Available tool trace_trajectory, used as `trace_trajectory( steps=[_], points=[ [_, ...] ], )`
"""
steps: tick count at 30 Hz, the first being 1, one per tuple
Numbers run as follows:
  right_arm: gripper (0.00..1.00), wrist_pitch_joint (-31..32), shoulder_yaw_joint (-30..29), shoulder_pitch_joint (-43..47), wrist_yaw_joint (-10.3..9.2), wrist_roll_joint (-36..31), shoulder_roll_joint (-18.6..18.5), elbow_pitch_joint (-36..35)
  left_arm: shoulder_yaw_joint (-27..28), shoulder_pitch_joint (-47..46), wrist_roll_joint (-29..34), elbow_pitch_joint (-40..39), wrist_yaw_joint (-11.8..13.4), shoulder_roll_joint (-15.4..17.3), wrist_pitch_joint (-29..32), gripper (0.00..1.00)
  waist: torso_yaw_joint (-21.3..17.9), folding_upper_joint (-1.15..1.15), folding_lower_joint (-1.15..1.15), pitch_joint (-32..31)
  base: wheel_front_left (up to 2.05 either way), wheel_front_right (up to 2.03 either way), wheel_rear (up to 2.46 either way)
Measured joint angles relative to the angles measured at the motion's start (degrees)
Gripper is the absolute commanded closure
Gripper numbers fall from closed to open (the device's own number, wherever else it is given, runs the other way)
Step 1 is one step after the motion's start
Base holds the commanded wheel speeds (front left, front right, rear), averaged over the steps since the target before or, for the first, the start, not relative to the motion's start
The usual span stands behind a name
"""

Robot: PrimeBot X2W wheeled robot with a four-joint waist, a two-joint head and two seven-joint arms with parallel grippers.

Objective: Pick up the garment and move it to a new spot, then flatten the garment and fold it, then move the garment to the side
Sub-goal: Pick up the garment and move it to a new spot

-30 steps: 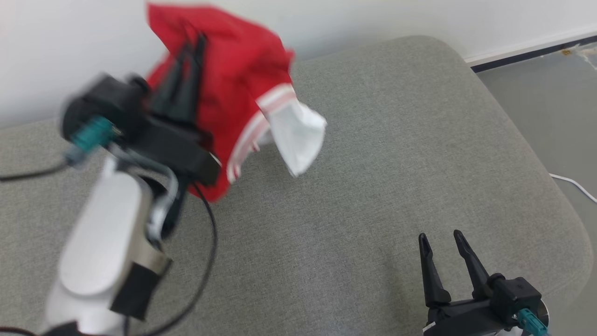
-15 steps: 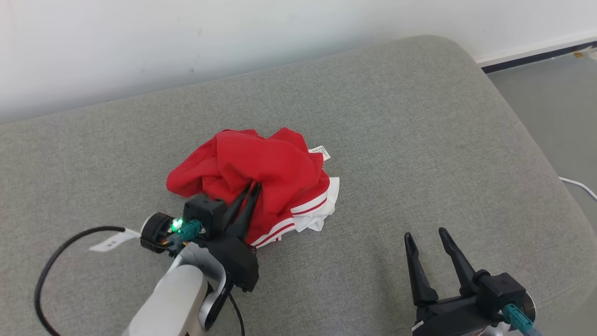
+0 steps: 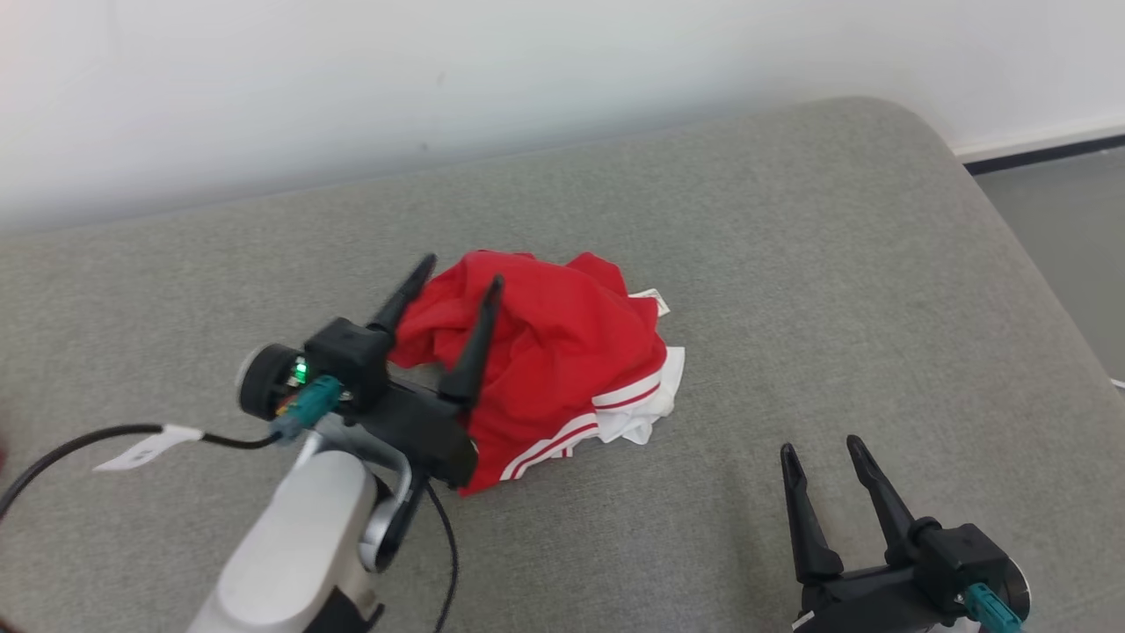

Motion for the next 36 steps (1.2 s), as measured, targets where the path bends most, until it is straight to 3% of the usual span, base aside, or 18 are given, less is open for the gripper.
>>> trace_trajectory(
  steps=[19, 36],
  points=[
    [0.0, 0.0, -1.6, 1.6, 0.0, -1.6, 0.0, -0.8, 18.2, 22.4, 8.6, -19.1, 2.9, 6.0, -0.2, 0.0, 4.9, 0.0, 0.0, -3.7, 0.0, 0.0, 0.0],
    [0.0, 0.0, -2.3, 3.8, 0.0, -2.1, 0.0, -1.2, 30.8, 38.9, 15.0, -26.7, 3.8, -1.7, -0.2, 0.0, 6.8, 0.0, 0.0, -6.1, 0.0, 0.0, 0.0]
  ],
)
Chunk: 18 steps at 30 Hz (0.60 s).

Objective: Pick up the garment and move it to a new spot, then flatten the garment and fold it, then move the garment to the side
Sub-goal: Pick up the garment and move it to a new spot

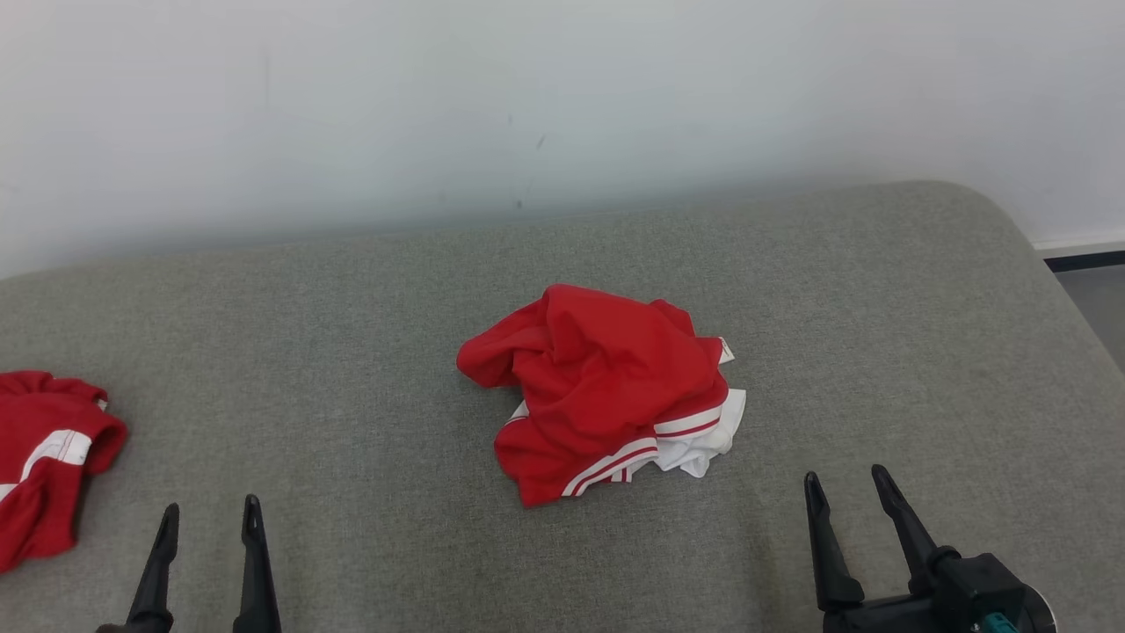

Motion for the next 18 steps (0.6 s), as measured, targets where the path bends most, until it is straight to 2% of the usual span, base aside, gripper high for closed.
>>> trace_trajectory(
  steps=[7, 18],
  points=[
    [0.0, 0.0, 0.0, 0.6, 0.0, 0.0, 0.0, -0.3, 2.6, 2.3, 2.2, -0.8, -0.9, -2.4, 0.0, 0.0, 0.7, 0.0, 0.0, -0.4, 0.0, 0.0, 0.0],
    [0.0, 0.0, -0.3, 1.0, 0.0, 0.1, 0.0, -0.5, 3.2, 3.4, 4.1, -2.0, -1.0, -3.4, 0.0, 0.0, 1.7, 0.0, 0.0, 0.0, 0.0, 0.0, 0.0]
  ],
)
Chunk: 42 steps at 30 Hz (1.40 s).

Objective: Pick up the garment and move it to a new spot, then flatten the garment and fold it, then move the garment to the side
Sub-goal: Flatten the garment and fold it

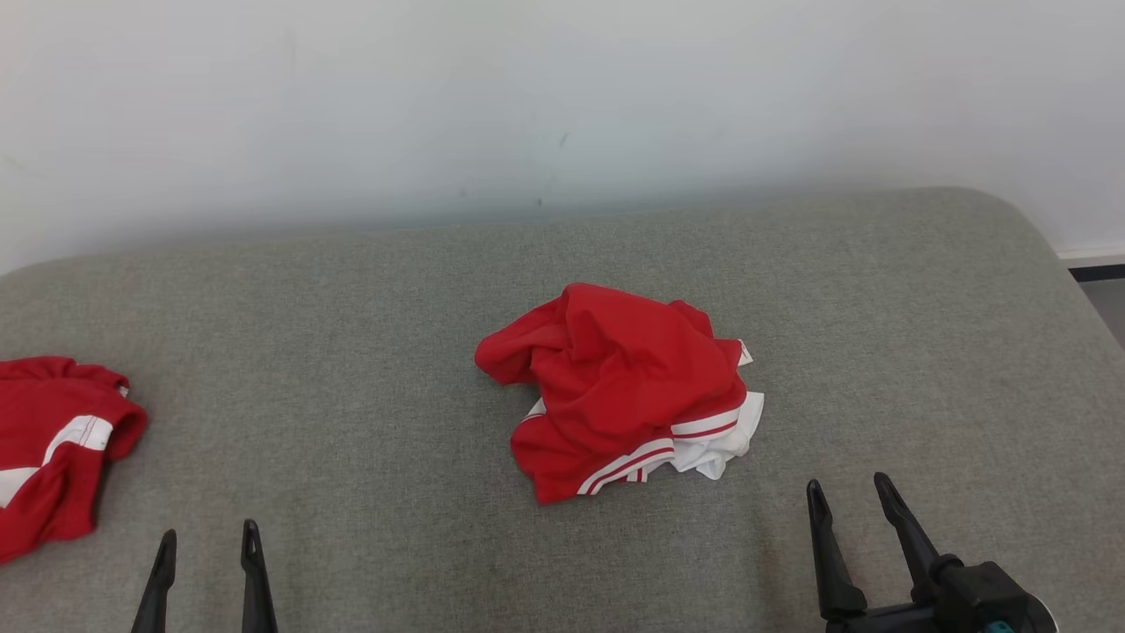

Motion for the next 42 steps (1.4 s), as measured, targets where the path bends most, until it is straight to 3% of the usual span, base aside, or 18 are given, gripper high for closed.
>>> trace_trajectory(
  steps=[42],
  points=[
    [0.0, 0.0, 0.7, 0.1, 0.0, 0.0, 0.0, 0.7, 0.0, 0.2, -0.9, 0.7, 0.6, -0.4, 0.0, 0.0, -0.5, 0.0, 0.0, 0.1, 0.0, 0.0, 0.0]
  ],
)
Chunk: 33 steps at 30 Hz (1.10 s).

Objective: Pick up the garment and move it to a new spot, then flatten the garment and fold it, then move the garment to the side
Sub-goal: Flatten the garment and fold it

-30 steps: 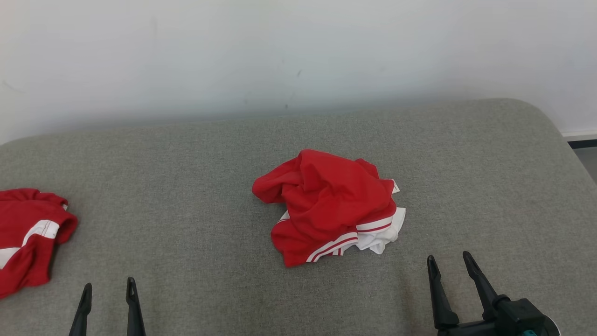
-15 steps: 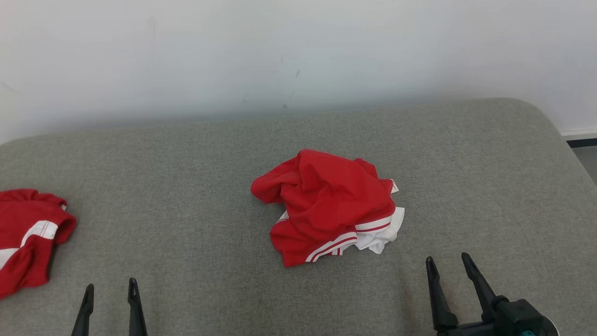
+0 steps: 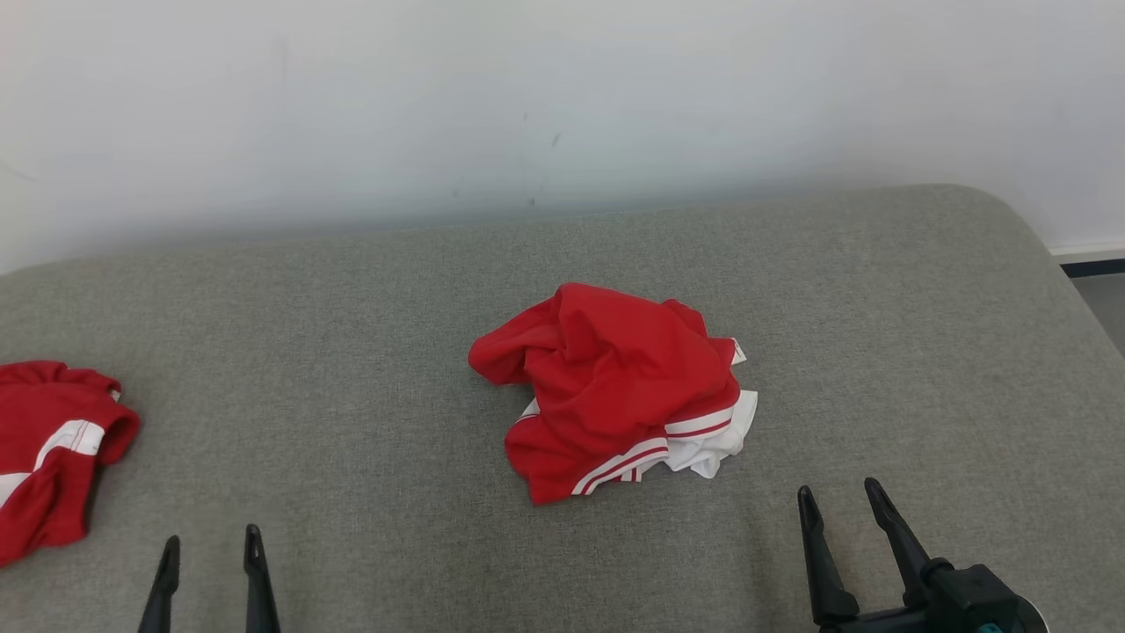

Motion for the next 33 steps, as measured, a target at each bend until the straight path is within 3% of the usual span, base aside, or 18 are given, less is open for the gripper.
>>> trace_trajectory(
  steps=[6, 19, 33],
  points=[
    [0.0, 0.0, 0.4, -0.1, 0.0, 0.0, 0.0, 0.1, -3.4, -0.8, -0.3, 0.3, -1.1, 0.0, 0.0, 0.0, -0.5, 0.0, 0.0, 0.3, 0.0, 0.0, 0.0],
    [0.0, 0.0, 1.4, -1.7, 0.0, 1.2, 0.0, 0.2, -17.8, -10.5, 0.1, 7.3, -4.1, -0.1, 0.0, 0.0, -5.0, 0.0, 0.0, 2.2, 0.0, 0.0, 0.0],
    [0.0, 0.0, 0.8, -4.9, 0.0, 4.0, 0.0, 0.3, -20.4, -22.0, -0.6, 24.5, -4.5, 1.8, 0.0, 0.0, -12.8, 0.01, 0.01, 7.8, 0.0, 0.0, 0.0]
  ],
)
